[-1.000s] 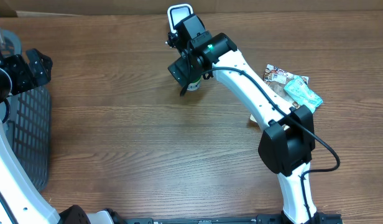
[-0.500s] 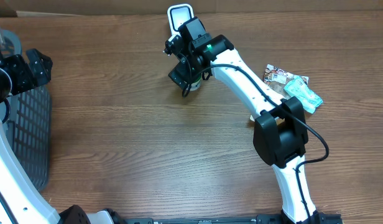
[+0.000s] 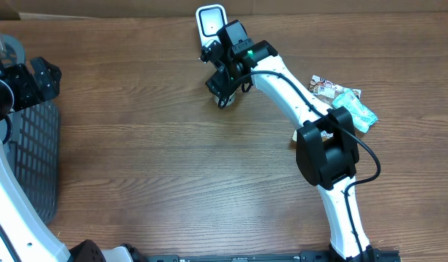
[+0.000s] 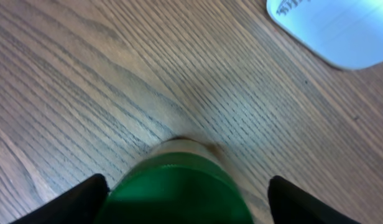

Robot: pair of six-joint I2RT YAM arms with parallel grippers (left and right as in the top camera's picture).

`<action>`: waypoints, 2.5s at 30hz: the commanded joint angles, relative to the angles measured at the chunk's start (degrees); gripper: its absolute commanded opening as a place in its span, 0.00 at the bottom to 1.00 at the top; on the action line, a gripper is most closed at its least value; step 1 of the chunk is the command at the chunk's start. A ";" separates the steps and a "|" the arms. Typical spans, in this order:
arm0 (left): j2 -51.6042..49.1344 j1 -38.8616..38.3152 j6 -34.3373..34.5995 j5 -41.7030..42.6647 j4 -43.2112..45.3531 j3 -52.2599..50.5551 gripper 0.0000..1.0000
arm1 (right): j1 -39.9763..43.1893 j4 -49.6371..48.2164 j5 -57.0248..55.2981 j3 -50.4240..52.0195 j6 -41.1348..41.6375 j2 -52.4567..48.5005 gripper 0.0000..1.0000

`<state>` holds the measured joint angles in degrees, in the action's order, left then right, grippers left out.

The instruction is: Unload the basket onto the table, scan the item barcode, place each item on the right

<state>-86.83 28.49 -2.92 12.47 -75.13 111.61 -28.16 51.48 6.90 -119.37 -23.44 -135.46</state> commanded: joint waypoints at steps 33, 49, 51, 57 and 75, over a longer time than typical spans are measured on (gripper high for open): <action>-0.07 -0.39 0.76 0.66 0.13 0.17 1.00 | -1.14 22.40 0.61 -0.61 56.00 -0.63 0.66; -0.07 -0.39 0.76 0.66 0.15 0.17 0.99 | -2.80 24.28 -3.32 -1.18 49.29 3.52 1.00; -0.07 -0.39 0.76 0.66 0.13 0.17 0.99 | -2.49 24.30 -4.04 -1.31 42.75 4.52 1.00; -0.07 -0.39 0.76 0.66 0.13 0.17 1.00 | -1.05 26.43 -5.29 -0.66 39.43 4.72 1.00; -0.07 -0.39 0.76 0.66 0.15 0.17 1.00 | -1.33 26.60 -1.22 -0.59 37.11 4.31 0.71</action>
<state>-86.83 28.49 -2.92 12.47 -75.13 111.61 -29.52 78.04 5.34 -120.29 13.54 -133.88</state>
